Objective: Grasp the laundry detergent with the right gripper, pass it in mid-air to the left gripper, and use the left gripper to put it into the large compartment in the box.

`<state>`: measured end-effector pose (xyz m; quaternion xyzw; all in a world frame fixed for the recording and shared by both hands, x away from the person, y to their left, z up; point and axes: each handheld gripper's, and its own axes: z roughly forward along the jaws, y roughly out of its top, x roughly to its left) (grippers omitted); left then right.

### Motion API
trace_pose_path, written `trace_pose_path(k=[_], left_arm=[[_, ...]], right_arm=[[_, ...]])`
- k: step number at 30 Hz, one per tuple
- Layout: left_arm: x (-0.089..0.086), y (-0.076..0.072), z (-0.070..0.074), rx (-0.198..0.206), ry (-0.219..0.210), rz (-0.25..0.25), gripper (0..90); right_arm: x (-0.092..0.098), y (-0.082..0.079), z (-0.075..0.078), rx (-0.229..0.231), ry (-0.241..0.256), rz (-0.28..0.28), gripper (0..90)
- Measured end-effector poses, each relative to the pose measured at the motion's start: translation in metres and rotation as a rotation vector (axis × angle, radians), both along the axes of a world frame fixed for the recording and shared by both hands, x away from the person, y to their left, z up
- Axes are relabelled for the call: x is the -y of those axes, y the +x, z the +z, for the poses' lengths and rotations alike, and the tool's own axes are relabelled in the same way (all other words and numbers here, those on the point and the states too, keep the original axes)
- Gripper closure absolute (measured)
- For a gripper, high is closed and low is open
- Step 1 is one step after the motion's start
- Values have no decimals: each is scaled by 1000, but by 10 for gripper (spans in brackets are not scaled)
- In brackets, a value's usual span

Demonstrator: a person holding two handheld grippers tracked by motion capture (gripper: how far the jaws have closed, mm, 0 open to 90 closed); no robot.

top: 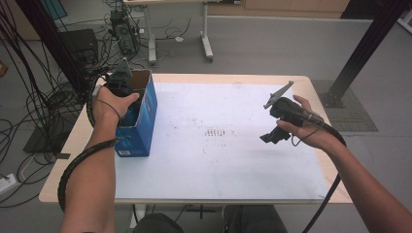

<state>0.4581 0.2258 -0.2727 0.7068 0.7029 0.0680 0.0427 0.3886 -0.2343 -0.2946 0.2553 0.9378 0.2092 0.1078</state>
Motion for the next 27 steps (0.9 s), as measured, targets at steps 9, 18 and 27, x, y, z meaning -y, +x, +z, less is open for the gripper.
trace_pose_path(k=[9,18,27], left_arm=[[2,0,0,-1,4,0,366],[1,0,-1,2,3,5,366],[1,0,-1,3,4,6,365]], right_arm=[[4,0,4,9,-6,-3,4],[7,0,7,15,-5,-7,3],[10,1,10,19,-6,-10,4]])
